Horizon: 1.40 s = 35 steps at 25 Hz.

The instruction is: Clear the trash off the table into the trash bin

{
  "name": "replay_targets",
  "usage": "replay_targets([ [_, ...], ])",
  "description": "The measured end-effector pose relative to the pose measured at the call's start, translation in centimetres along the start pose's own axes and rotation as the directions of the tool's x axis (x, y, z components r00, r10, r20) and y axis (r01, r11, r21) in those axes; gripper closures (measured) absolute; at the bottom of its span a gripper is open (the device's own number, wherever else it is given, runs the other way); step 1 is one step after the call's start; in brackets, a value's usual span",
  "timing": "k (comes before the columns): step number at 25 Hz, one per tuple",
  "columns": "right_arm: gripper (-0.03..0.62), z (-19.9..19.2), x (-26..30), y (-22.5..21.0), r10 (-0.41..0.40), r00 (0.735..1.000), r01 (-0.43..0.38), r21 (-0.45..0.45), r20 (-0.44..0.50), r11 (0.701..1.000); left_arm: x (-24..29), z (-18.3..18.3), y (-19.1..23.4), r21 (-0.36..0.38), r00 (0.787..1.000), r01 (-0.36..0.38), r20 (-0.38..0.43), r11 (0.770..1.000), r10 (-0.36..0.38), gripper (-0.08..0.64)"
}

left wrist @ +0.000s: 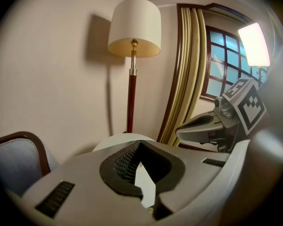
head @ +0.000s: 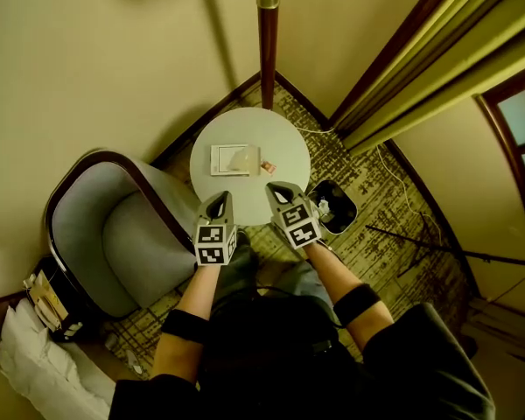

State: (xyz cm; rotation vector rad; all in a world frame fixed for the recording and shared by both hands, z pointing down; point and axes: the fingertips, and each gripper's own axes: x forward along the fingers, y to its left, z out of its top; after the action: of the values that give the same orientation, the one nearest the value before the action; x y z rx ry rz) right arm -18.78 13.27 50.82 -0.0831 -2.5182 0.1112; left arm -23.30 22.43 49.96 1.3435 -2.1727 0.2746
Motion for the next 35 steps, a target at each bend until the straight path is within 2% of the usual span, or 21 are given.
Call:
replay_targets([
  [8, 0.592, -2.1, 1.9, -1.1, -0.021, 0.998, 0.021, -0.007, -0.063, 1.0, 1.2, -1.1, 0.7, -0.02, 1.0, 0.015, -0.02, 1.0, -0.015, 0.556],
  [10, 0.558, -3.1, 2.8, -1.5, -0.022, 0.995, 0.02, -0.023, -0.094, 1.0, 2.0, -1.9, 1.2, -0.015, 1.0, 0.007, -0.02, 1.0, -0.007, 0.556],
  [17, 0.552, -7.1, 7.3, -4.1, -0.028, 0.979, 0.006, -0.107, -0.203, 0.994, 5.1, -3.5, 0.5, -0.034, 0.997, 0.044, -0.059, 0.998, -0.046, 0.556],
  [22, 0.476, -11.1, 11.9, -6.1, -0.004, 0.947, -0.046, -0.148, -0.32, 0.988, 8.4, -5.8, 2.0, -0.046, 0.997, 0.022, -0.08, 0.999, -0.025, 0.556],
  [25, 0.38, -13.5, 14.0, -7.0, 0.008, 0.927, -0.071, -0.154, -0.376, 0.986, 10.1, -6.8, 2.2, -0.04, 0.996, 0.027, -0.089, 0.999, -0.031, 0.556],
  [30, 0.375, -16.9, 17.0, -8.7, 0.005, 0.896, -0.091, -0.173, -0.444, 0.981, 12.0, -7.9, 2.7, -0.045, 0.994, 0.027, -0.103, 0.999, -0.032, 0.556],
  [31, 0.324, -17.4, 17.5, -9.1, 0.008, 0.89, -0.094, -0.167, -0.456, 0.981, 12.3, -7.8, 2.5, -0.052, 0.993, 0.034, -0.107, 0.998, -0.04, 0.556],
  [32, 0.31, -17.7, 17.9, -9.5, 0.009, 0.884, -0.096, -0.163, -0.467, 0.982, 12.5, -7.7, 2.1, -0.061, 0.992, 0.045, -0.113, 0.997, -0.051, 0.556],
  [35, 0.31, -18.9, 19.1, -10.6, -0.001, 0.873, -0.093, -0.167, -0.489, 0.981, 13.0, -8.1, 1.8, -0.071, 0.99, 0.058, -0.125, 0.996, -0.067, 0.556],
])
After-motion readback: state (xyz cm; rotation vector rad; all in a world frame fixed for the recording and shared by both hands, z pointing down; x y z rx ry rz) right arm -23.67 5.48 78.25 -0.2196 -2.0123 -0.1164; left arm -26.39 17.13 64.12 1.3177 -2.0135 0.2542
